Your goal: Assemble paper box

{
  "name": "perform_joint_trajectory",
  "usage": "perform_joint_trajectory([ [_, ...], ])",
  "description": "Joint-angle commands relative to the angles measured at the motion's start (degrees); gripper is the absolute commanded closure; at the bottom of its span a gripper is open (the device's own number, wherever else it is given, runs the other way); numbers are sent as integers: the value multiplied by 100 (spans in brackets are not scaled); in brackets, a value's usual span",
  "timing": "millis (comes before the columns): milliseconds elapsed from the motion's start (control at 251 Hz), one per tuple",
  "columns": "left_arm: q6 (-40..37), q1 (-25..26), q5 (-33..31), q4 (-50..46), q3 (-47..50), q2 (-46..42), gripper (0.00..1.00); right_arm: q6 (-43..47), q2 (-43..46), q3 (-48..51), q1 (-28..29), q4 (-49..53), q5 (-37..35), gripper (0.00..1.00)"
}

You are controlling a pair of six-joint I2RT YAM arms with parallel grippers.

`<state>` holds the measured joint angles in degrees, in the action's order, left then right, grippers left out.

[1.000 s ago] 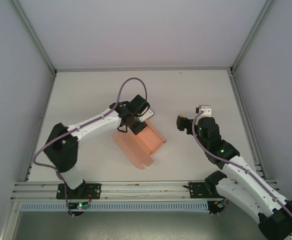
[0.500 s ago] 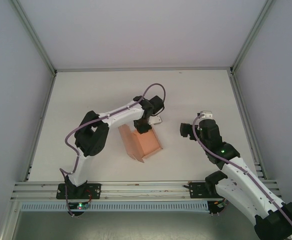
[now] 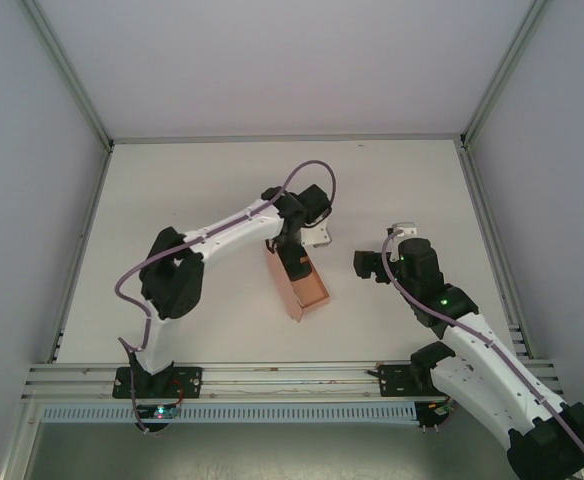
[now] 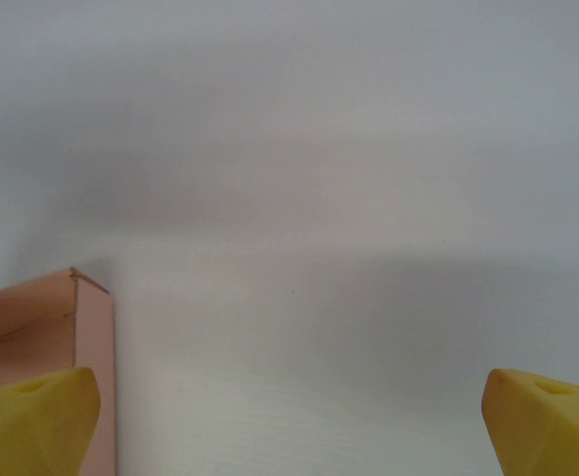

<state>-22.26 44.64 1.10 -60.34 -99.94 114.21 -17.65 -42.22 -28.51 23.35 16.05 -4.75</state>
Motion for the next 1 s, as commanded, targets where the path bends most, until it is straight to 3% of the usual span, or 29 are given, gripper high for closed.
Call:
perform_joint_trajectory([
  [0, 161, 39, 300, 411, 34, -671, 0, 421, -210, -49, -19, -384, 486, 2],
  [72, 604, 43, 50, 725, 40, -998, 0, 679, -578, -233, 8, -521, 796, 2],
  [215, 1964, 24, -1141, 873, -186, -1543, 0, 1525, -1844, -987, 150, -656, 1578, 1],
  [367, 3112, -221, -2189, 1226, 854, -2428, 0, 3178, -3472, -2152, 274, -176, 2320, 2],
  [531, 4406, -1116, -1624, 1669, 2927, -3632, 0, 6016, -4834, -3340, 534, 882, 3496, 2],
  [638, 4984, -1258, -1599, 1873, 4111, -4399, 0, 6863, -5813, -4503, 675, 2106, 3474, 7],
  [802, 5466, -1274, -1395, 1912, 5139, -5453, 0, 6970, -7065, -5678, 772, 2972, 3108, 16],
  [934, 5641, -1269, -1795, 1587, 5478, -6010, 0, 7015, -7557, -5987, 884, 3147, 3062, 21],
  [994, 5661, -1277, -1875, 1474, 5533, -6164, 0, 6912, -7708, -6084, 949, 3120, 2987, 30],
])
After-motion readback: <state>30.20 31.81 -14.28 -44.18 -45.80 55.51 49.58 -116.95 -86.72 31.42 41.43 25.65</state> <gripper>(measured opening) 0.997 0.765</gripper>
